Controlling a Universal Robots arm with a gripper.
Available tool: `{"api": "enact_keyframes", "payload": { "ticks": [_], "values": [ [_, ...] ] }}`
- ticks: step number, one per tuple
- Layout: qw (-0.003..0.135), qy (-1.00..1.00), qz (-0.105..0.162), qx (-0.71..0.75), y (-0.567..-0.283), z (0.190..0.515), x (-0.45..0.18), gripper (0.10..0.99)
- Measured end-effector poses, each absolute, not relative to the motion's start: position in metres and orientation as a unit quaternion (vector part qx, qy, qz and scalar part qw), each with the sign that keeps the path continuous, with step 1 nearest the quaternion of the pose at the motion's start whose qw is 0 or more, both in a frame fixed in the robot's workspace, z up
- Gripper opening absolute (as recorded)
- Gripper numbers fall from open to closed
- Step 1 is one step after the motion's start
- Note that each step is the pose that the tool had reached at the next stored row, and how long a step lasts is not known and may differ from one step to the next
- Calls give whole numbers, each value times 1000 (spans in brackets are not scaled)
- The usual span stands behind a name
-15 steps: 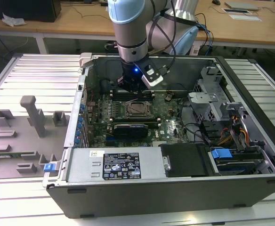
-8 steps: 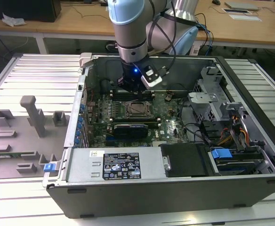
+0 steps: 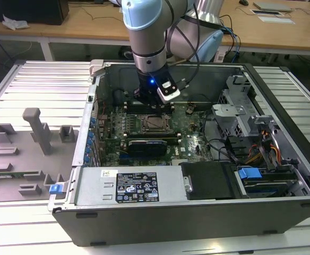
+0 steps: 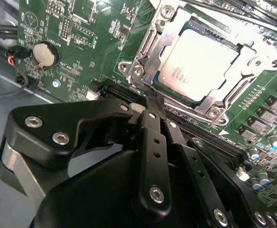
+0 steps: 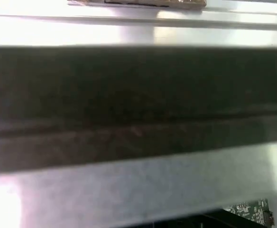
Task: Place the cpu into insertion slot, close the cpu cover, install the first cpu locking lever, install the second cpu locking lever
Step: 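Install the first cpu locking lever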
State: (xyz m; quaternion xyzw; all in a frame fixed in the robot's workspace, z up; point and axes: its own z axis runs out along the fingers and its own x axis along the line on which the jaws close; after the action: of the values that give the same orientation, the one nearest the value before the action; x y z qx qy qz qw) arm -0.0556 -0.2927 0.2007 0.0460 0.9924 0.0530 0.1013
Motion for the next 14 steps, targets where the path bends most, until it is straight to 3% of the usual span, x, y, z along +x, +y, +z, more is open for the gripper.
{"api": "enact_keyframes", "payload": {
  "ticks": [14],
  "values": [
    [102,992,43,54,-292,208,-56,106]
  ]
}}
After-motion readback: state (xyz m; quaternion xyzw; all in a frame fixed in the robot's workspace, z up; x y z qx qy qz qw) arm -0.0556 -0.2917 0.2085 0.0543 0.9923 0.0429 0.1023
